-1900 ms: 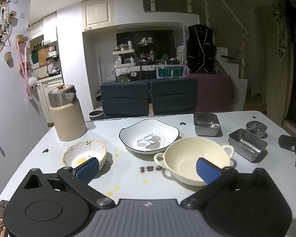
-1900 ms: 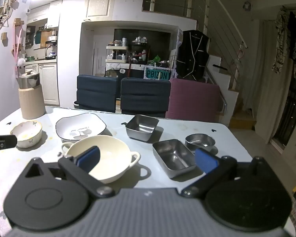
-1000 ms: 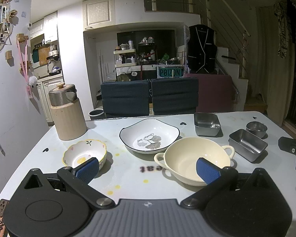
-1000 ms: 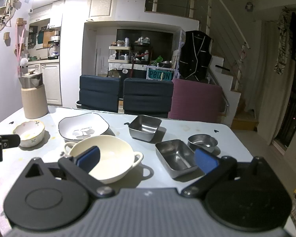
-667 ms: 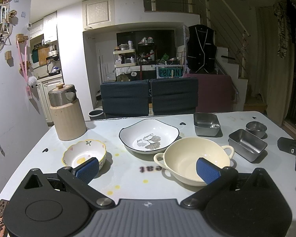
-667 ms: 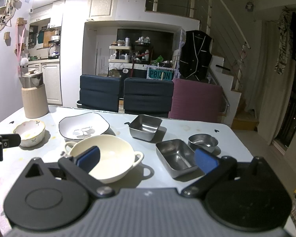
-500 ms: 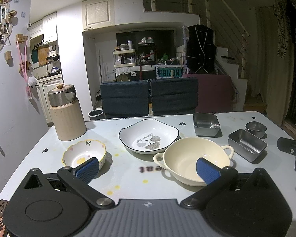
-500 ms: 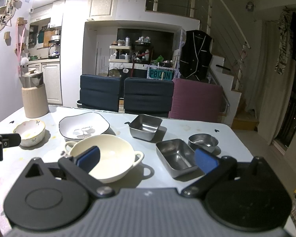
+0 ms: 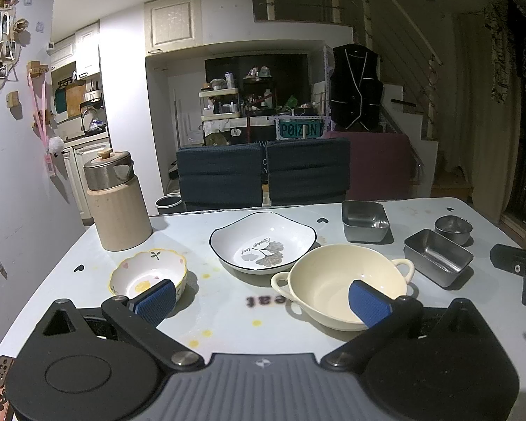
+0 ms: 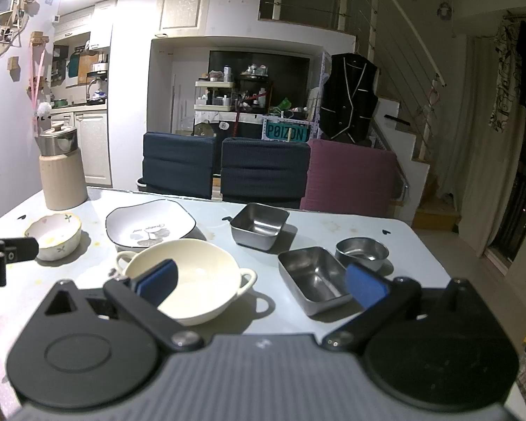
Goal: Organize plates and bowls
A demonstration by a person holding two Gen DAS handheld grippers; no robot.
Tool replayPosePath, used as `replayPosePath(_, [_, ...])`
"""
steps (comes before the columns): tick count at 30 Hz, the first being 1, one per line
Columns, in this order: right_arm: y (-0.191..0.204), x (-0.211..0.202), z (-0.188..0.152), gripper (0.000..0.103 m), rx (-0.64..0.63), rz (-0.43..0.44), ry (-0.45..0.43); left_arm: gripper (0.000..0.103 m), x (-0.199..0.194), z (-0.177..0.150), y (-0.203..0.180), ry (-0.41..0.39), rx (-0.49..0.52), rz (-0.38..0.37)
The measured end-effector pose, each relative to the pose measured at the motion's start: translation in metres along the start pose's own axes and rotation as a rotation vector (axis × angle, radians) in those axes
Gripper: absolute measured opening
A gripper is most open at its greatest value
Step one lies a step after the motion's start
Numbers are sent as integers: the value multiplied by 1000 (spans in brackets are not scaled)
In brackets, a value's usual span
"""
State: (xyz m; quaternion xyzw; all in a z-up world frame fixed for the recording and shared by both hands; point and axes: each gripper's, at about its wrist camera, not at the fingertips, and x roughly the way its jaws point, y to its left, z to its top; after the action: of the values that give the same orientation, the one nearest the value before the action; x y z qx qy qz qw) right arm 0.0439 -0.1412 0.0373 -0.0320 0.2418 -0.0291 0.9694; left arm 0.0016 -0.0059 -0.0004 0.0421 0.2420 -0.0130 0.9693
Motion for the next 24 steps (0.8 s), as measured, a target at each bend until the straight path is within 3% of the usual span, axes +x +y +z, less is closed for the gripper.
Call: replayPosePath(24, [2,-2,0,103,1,0,1,103,0,0,0,-1,-1,0])
